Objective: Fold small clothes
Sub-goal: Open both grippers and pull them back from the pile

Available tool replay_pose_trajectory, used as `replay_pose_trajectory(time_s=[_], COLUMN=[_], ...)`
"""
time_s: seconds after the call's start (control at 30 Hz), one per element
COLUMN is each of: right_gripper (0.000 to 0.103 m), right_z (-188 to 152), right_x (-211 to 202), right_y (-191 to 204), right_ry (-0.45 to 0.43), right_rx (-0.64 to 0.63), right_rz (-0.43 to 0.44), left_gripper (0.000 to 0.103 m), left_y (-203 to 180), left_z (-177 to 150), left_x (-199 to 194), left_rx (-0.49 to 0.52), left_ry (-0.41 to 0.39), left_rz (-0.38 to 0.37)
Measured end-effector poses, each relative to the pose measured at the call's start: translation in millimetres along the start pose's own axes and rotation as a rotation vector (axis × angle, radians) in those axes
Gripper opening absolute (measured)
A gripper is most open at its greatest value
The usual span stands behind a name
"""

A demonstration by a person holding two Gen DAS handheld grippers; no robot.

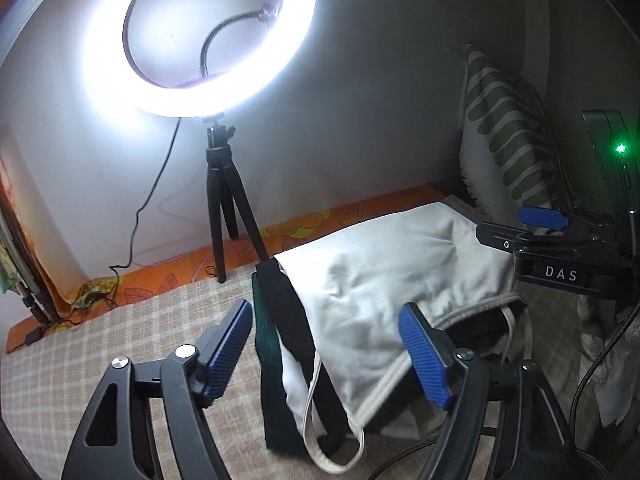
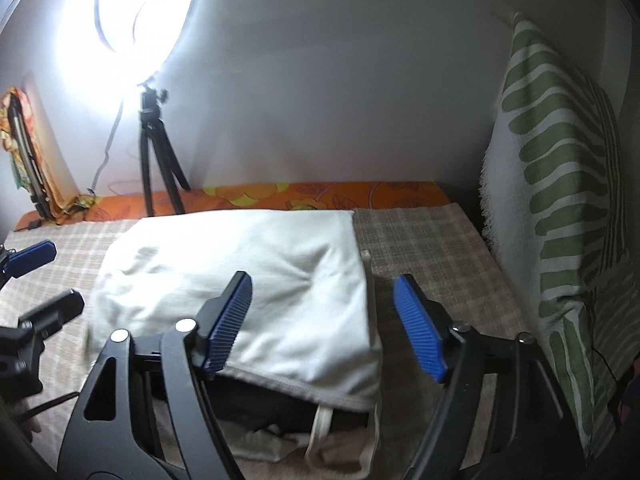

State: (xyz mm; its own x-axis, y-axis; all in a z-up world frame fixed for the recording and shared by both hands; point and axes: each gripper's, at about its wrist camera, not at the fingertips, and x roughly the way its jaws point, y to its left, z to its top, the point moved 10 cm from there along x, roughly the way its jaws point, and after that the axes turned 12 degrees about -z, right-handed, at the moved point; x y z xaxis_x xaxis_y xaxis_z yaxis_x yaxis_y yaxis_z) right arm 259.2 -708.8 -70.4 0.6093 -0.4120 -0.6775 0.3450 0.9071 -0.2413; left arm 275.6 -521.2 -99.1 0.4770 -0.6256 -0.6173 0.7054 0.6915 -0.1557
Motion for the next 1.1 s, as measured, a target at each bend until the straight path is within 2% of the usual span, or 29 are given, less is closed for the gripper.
replay_pose_trajectory(time_s=[0.2,0.3,0.47,0.53,0.63,0.83,1.1], right_gripper=[0.079,0.089,0.095,0.100,0.101,0.102,0.102], right_z=[-7,-11,-23,-32,-50,-94,-136], right_x=[-65,-100,-153,-172,-199,-231,-249], right_y=[4,7,11,15,24,46,63], right_ry=[-0.037,-0.062,-0.084,-0.093,-0.118,-0.129,-0.133], right_rx=[0.003,0.008,0.050,0.059,0.051,0.062,0.085], right_rz=[0.000,-0.003,0.011,0.015,0.003,0.013,0.009], left_gripper=[0.093,0.099,0.102,0.102,0.102,0.102,0.103], left_y=[-16,-24,-34,-37,-40,-39,-26], left_z=[-2,-7,-20,-28,-42,-74,-119], left_x=[-64,-97,-147,-168,-194,-223,-237], left_rx=[0.028,0.029,0.024,0.024,0.020,0.018,0.000], left_ry=[-0.063,-0.087,-0.117,-0.134,-0.156,-0.160,-0.125], left_rz=[0.004,-0.002,-0.018,-0.016,-0.015,0.004,0.035])
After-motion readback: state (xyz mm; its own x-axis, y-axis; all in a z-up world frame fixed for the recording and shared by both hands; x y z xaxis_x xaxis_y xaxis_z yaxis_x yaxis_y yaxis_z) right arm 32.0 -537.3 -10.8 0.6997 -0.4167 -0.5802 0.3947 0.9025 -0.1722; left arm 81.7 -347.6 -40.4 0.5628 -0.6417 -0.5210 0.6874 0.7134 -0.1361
